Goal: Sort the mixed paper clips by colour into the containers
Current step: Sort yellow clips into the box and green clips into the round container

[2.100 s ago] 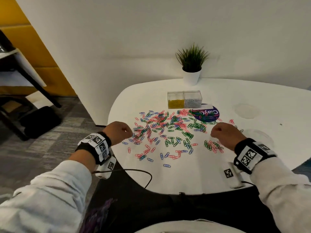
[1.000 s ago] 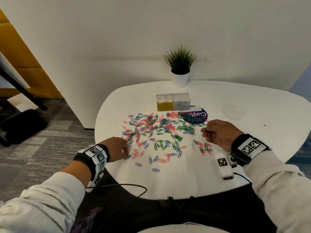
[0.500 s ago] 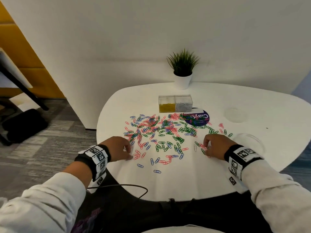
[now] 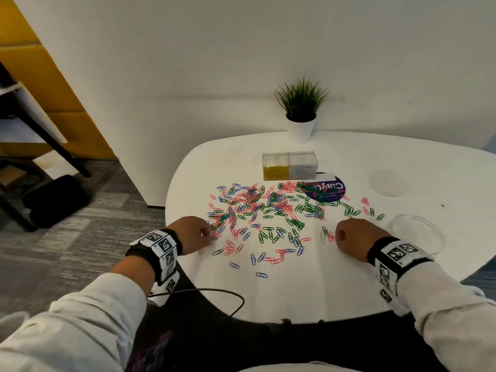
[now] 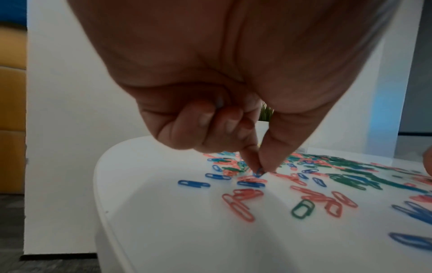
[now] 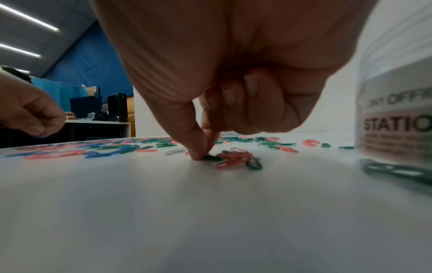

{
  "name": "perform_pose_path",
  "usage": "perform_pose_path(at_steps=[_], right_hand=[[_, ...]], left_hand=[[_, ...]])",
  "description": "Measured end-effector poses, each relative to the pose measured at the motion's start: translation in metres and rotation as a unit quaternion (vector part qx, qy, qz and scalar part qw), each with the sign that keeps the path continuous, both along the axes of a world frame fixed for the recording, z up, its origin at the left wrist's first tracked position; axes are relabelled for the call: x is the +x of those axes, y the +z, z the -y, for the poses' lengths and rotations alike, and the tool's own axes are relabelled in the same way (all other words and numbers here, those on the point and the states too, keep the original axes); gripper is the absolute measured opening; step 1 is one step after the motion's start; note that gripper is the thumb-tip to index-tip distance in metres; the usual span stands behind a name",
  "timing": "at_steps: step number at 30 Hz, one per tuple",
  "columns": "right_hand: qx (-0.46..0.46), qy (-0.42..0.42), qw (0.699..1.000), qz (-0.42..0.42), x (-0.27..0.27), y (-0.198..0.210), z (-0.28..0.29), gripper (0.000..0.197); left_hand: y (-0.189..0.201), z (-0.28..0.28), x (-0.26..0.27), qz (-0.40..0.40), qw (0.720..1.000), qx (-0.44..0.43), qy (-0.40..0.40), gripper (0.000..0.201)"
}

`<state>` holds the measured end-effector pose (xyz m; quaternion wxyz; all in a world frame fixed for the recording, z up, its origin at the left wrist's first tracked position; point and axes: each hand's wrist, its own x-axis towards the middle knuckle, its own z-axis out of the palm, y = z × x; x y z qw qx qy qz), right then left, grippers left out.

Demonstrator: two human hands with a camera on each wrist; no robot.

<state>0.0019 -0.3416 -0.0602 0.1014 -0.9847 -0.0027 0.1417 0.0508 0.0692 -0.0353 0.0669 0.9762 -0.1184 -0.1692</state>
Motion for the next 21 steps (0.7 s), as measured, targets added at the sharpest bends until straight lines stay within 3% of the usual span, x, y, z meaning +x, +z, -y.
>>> perform_pose_path(at_steps=[5,9,11,12,13,14,15,16,17,19,20,21], right_hand=[[-0.004,-0.001,1.000,-0.003,-0.006,0.000,-0.004,0.003],[0.039,-0.029,0.998,0.031,0.001,0.005,-0.001,0.011],[0.158,-0.090,0.983,0.037,0.009,0.012,-0.001,0.011],[0.312,-0.171,0.934,0.032,0.011,0.017,-0.002,0.012],[0.478,-0.257,0.840,0.022,0.011,0.021,-0.005,0.012],[0.580,-0.332,0.744,0.019,0.013,0.026,-0.004,0.011],[0.606,-0.360,0.709,0.019,0.017,0.028,-0.002,0.010],[0.608,-0.368,0.703,0.012,0.020,0.029,-0.004,0.011],[0.564,-0.351,0.747,0.015,0.024,0.030,-0.006,0.012],[0.319,-0.219,0.922,0.016,0.032,0.027,-0.012,0.021],[0.192,-0.142,0.971,0.011,0.036,0.024,-0.016,0.025],[0.093,-0.090,0.992,-0.003,0.039,0.018,-0.020,0.025]], left_hand=[[0.000,0.004,-0.004,0.017,0.999,-0.032,-0.001,0.012],[0.002,0.019,-0.008,-0.017,0.998,0.034,-0.051,0.019],[-0.001,0.023,-0.009,-0.025,0.996,0.055,-0.061,0.017],[-0.003,0.023,-0.010,-0.026,0.996,0.052,-0.065,0.014],[-0.005,0.024,-0.011,-0.028,0.996,0.051,-0.069,0.013],[-0.006,0.024,-0.012,-0.030,0.995,0.055,-0.071,0.012],[-0.006,0.024,-0.013,-0.033,0.995,0.062,-0.068,0.012],[-0.006,0.024,-0.013,-0.036,0.995,0.066,-0.060,0.013],[-0.007,0.024,-0.013,-0.041,0.996,0.061,-0.046,0.015],[-0.006,0.024,-0.012,-0.057,0.998,-0.004,0.012,0.023],[-0.004,0.025,-0.010,-0.081,0.990,-0.091,0.071,0.024],[-0.002,0.026,-0.009,-0.116,0.957,-0.218,0.149,0.023]])
